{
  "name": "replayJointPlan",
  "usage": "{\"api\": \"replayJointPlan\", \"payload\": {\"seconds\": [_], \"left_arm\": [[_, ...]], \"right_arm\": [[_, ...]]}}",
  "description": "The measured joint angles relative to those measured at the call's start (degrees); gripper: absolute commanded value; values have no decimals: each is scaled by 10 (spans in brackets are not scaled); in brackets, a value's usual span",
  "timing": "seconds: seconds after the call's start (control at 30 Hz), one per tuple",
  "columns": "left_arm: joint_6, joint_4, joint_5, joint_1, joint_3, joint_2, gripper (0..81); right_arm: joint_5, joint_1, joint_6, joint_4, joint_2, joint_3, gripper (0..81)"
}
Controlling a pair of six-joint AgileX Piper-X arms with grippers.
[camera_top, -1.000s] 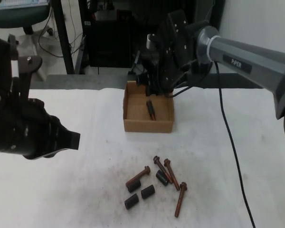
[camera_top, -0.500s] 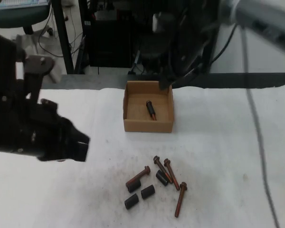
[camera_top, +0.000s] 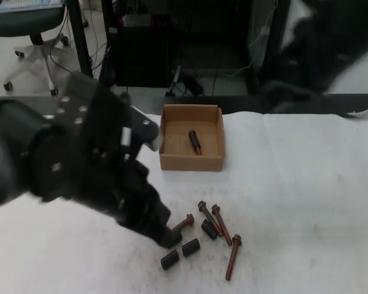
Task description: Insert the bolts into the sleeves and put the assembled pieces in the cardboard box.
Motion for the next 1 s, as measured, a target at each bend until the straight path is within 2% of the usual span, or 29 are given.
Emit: {"api": "replayJointPlan", "payload": {"seconds": [0.13, 0.3, 0.4, 0.5, 0.53, 0.63, 0.67, 0.83, 1.0], "left_arm": [[11, 9, -3, -8, -65, 82, 11], [13, 78, -2, -21, -200, 196, 11], [16, 123, -2, -25, -236, 230, 21], [25, 180, -3, -36, -273, 271, 149], [30, 196, -5, -41, -281, 282, 236], [45, 236, -46, -67, -290, 305, 408], [45, 236, -50, -68, -290, 305, 429], [50, 237, -127, -92, -293, 308, 428], [55, 216, -162, -93, -293, 309, 428]], "right_arm": [[0, 0, 2, 1, -98, 68, 8], [2, 0, 10, 2, -183, 123, 8], [2, 0, 12, 5, -224, 152, 8], [10, 0, 12, 5, -250, 169, 8], [17, 0, 12, 5, -253, 171, 8], [33, 0, 12, 5, -257, 172, 8], [39, 0, 12, 5, -257, 172, 8], [41, 0, 12, 5, -257, 172, 8], [41, 0, 12, 15, -257, 172, 8]]}}
